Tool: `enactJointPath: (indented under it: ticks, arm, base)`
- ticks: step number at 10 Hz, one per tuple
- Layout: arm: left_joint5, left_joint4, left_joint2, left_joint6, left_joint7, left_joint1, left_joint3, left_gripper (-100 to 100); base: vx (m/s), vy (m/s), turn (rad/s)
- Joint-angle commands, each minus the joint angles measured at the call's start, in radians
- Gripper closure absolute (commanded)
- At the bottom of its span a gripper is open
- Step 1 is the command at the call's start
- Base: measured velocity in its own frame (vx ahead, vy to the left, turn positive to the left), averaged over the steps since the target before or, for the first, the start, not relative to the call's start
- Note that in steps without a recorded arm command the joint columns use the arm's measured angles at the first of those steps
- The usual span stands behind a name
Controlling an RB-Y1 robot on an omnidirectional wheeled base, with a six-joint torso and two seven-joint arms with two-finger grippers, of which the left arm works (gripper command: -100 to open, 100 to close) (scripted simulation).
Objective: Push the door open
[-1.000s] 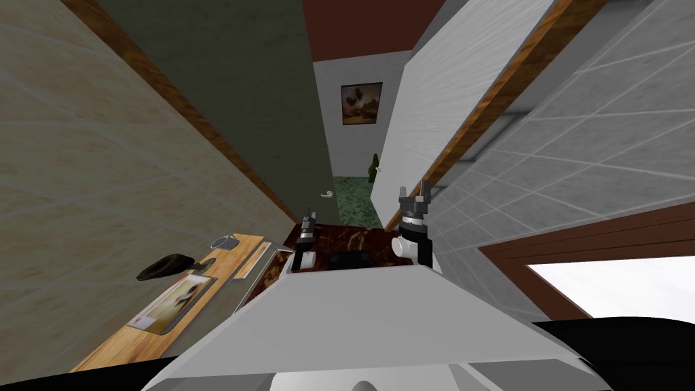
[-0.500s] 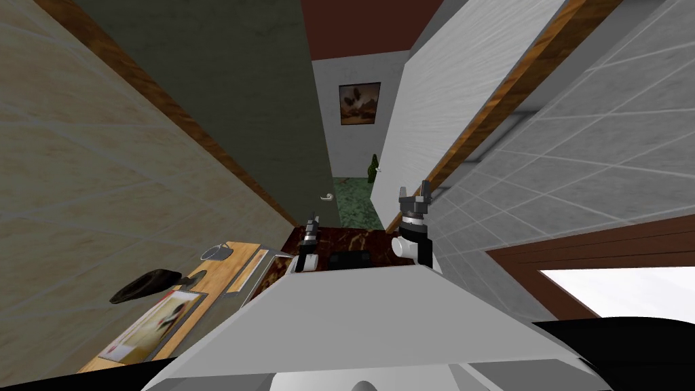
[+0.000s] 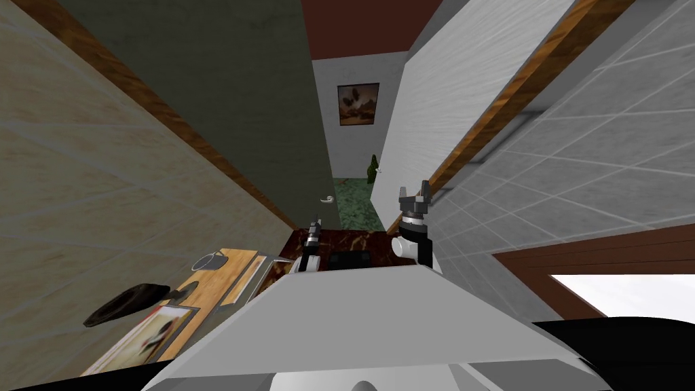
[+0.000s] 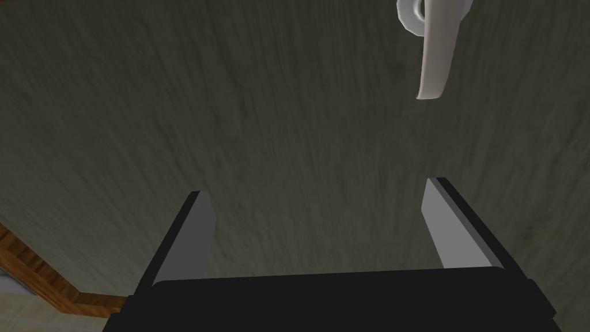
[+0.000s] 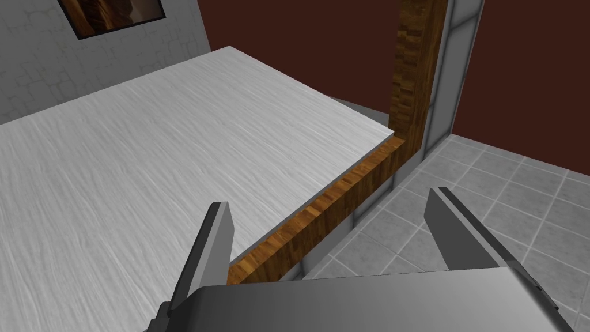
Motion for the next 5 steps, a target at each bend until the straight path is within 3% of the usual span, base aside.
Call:
enactJointPath:
  ticks: [1,4,5]
  arm:
    - [0.000,0.041,-0.004,-0.012,0.000,-0.002,-0.007,-100]
    - [0.002,0.112,-0.011,-0.027,0.000,-0.018,-0.015,-100]
    - [0.003,0.157,-0.016,-0.037,0.001,-0.027,-0.020,-100]
  base:
    - [0.093,0.063,-0.041]
    - [0.094,0.049,-0.039]
    - [0.139,0.053,-0.052]
